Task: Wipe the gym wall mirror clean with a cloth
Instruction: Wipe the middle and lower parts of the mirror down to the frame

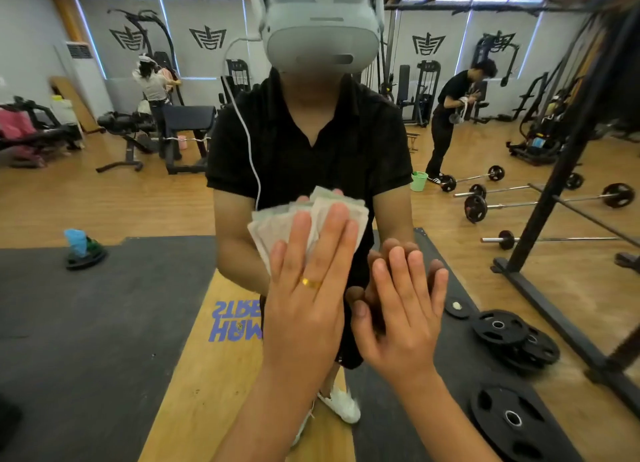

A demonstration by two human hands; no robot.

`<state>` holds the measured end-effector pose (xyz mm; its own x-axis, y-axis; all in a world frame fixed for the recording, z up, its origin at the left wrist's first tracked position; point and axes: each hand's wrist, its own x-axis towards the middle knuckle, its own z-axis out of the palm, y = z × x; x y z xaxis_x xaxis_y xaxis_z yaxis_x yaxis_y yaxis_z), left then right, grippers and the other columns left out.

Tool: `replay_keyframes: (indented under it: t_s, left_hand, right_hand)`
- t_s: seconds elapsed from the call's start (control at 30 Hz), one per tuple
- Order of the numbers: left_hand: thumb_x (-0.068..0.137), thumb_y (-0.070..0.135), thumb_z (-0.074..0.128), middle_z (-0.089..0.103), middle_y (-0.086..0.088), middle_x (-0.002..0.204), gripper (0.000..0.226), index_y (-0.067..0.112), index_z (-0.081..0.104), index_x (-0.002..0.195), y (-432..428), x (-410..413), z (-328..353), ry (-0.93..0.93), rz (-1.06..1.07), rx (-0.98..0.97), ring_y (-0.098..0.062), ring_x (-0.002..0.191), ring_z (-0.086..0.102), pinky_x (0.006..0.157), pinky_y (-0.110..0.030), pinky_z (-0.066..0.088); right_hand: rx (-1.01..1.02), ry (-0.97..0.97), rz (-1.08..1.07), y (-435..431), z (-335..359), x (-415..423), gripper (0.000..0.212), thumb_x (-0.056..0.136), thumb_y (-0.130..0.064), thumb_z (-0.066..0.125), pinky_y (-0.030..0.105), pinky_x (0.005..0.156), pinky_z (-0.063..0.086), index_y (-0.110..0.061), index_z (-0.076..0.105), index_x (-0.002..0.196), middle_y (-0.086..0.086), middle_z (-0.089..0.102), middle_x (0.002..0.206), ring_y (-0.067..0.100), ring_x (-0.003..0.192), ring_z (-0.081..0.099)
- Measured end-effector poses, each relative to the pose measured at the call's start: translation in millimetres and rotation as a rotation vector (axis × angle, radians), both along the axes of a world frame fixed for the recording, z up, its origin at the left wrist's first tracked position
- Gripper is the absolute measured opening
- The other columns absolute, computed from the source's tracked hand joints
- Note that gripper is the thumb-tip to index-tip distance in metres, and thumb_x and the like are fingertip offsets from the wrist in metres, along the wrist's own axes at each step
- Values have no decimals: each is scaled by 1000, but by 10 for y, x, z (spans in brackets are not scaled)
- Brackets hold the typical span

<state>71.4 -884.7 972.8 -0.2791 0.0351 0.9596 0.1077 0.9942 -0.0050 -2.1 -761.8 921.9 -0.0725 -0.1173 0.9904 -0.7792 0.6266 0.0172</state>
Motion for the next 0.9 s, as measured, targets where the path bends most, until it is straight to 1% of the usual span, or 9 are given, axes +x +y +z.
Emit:
replay_keyframes:
  t_s: [0.13,0.23,0.33,0.47,0.53,0.6,0.73,0.83,0.9]
  left_hand:
    - [115,13,33,6,3,174,46,14,25,160,21,-30,-274,10,29,13,-25,160,5,130,-44,5]
    - [115,18,22,16,2,171,49,16,18,164,214,-69,-2,5,-25,133,-23,160,-4,130,-44,0]
    - [114,21,15,21,0,167,47,15,23,159,331,-138,392,-28,-67,124,-20,159,-6,129,-43,-2]
    - [115,18,18,21,0,166,46,14,24,160,207,-97,403,-25,-21,20,-24,159,7,129,-42,2]
    - [114,15,28,22,0,166,47,14,23,160,150,-59,258,-24,-9,-13,-22,160,3,130,-42,5]
    - [112,12,36,21,2,167,50,15,23,160,131,-58,116,-20,-2,-1,-21,160,2,130,-43,6]
    - [103,-1,48,20,6,167,57,10,32,156,252,-88,-53,12,15,123,-21,160,3,129,-45,8]
    - [102,-3,46,25,4,164,55,6,32,155,423,-100,-78,36,-27,281,-20,160,1,130,-48,9]
    - [106,1,41,23,4,165,51,5,31,155,519,-119,-93,35,-59,359,-22,160,-1,128,-57,13]
  right_hand:
    - [-9,6,-10,-18,22,-4,62,104,-33,46,49,129,8,-20,28,162,-2,21,171,21,157,22]
    - [-17,3,-19,-36,26,7,59,107,-35,40,49,129,8,-20,28,162,-2,20,171,20,157,20]
    - [-11,4,-14,-31,31,-5,61,107,-42,38,49,128,8,-19,28,162,-3,20,171,20,157,20]
    - [15,-54,19,-4,32,59,67,98,-31,54,49,129,6,-18,31,160,-4,18,171,20,158,19]
    - [47,-76,38,26,61,87,58,102,-29,51,48,129,5,-11,35,155,-4,16,172,19,158,18]
    - [100,-95,45,128,65,92,56,101,-25,52,49,129,2,-10,36,152,-4,16,172,19,158,19]
    - [75,-133,28,578,31,28,55,97,-21,57,54,128,2,-9,42,149,-5,18,171,20,158,19]
    - [70,-127,39,1058,110,-144,54,97,-20,56,52,128,4,-5,42,147,-7,17,172,19,158,17]
    - [63,-103,32,1366,168,-299,49,101,-22,52,51,128,5,-3,42,145,-7,17,171,20,158,18]
